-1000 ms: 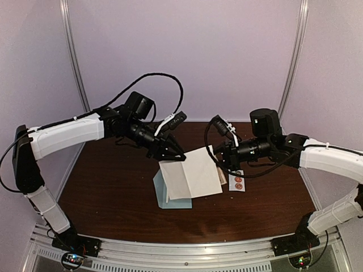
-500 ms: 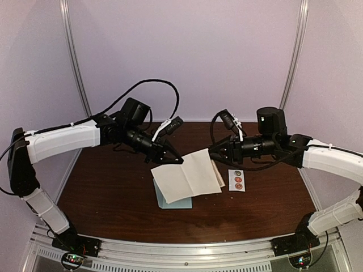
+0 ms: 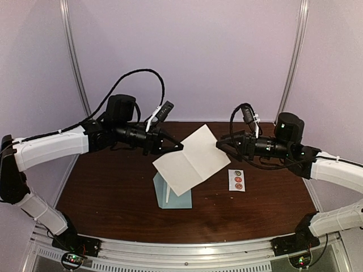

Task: Place the letter into the envelope and seal it

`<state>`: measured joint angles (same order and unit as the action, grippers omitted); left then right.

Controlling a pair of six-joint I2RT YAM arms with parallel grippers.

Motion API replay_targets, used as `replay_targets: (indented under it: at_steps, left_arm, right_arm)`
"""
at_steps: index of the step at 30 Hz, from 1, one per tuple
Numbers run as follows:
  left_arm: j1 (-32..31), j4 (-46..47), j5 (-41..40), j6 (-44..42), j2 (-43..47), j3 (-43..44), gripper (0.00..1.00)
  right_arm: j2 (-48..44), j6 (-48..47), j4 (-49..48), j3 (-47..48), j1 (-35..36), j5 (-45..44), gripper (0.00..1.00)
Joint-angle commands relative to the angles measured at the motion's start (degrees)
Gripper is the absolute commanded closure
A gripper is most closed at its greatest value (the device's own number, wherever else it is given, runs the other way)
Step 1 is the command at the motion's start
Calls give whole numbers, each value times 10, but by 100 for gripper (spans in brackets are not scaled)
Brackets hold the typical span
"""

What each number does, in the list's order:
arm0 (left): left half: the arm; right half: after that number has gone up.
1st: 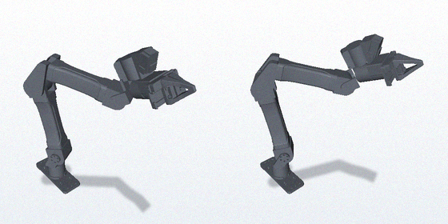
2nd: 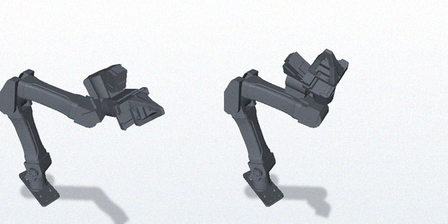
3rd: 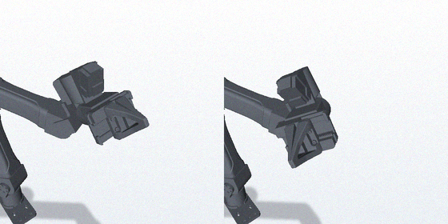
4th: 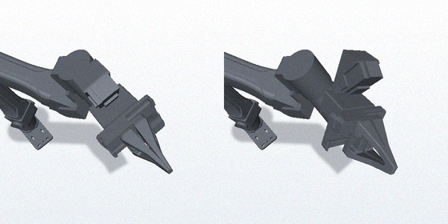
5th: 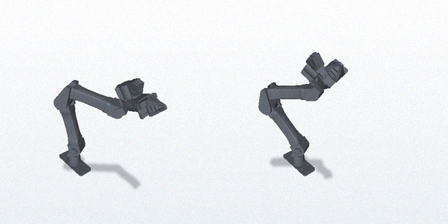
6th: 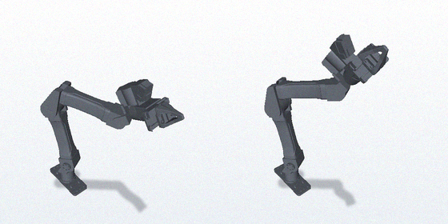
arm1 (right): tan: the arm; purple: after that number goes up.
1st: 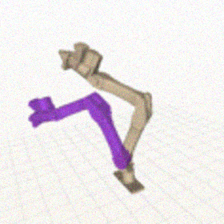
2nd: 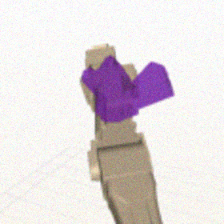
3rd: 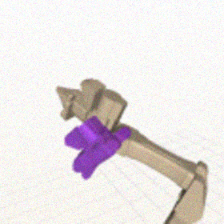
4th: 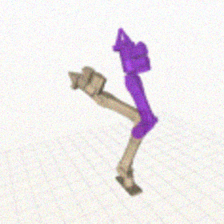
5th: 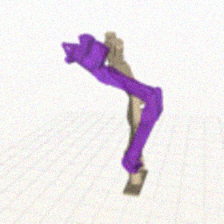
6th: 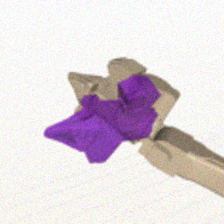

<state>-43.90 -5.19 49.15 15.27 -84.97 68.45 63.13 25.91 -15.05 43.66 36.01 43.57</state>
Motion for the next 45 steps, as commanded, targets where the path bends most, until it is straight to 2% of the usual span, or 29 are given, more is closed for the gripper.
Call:
replay_targets:
  at_steps: [1, 4, 5, 7, 13, 14, 15, 17, 19, 21, 28, 33, 34, 35, 36, 38, 39, 42, 45]
  left_arm:
    - [-1, 48, 30, 24, 0, -6, 100]
    - [-1, 48, 37, 24, -3, -6, 100]
    - [-1, 48, 39, 24, -4, -6, 100]
    - [-1, 48, 43, 24, -9, -5, 100]
    - [-1, 25, 36, 9, -18, 4, 100]
    - [-1, 18, 36, 5, -19, 7, 98]
    - [-1, 11, 36, -1, -21, 9, 87]
    - [-1, -4, 37, -12, -22, 12, 72]
    - [-1, -16, 38, -22, -21, 11, 67]
    - [-1, -29, 31, -28, -20, 10, 66]
    - [-1, -41, 22, -38, -8, 3, 73]
    - [-1, -43, 18, -41, -7, 3, 100]
    - [-1, -44, 19, -42, -7, 3, 100]
    - [-1, -44, 18, -43, -7, 3, 100]
    - [-1, -45, 15, -44, -6, 3, 100]
    - [-1, -35, -1, -36, -1, 0, 100]
    - [-1, -22, -9, -27, 6, -8, 100]
    - [-1, 16, -25, 2, 20, -27, 100]
    - [-1, 25, -43, 25, 27, -35, 100]
  right_arm:
    - [12, -11, 5, 9, 4, 8, 0]
    - [27, -14, 8, 14, 9, 31, 2]
    - [34, -14, 10, 18, 11, 46, 9]
    - [49, -16, 20, 30, 15, 64, 26]
    - [56, -6, 3, 35, 20, 84, 94]
    - [53, -5, 2, 35, 20, 76, 100]
    - [49, -4, 1, 35, 20, 67, 100]
    - [42, -3, 2, 35, 19, 51, 100]
    - [36, -1, 4, 35, 16, 38, 100]
    - [34, 2, 5, 35, 12, 37, 100]
    - [37, 5, 13, 38, 6, 39, 100]
    - [41, 5, 17, 40, 4, 41, 100]
    - [40, 5, 20, 41, 4, 39, 100]
    - [40, 4, 24, 43, 3, 36, 93]
    - [39, 3, 29, 45, 2, 32, 81]
    - [33, 0, 44, 48, -6, 20, 49]
    - [30, -2, 53, 49, -11, 12, 39]
    - [13, -8, 78, 53, -27, -32, 18]
    - [-7, -31, 116, 65, -28, -103, 9]
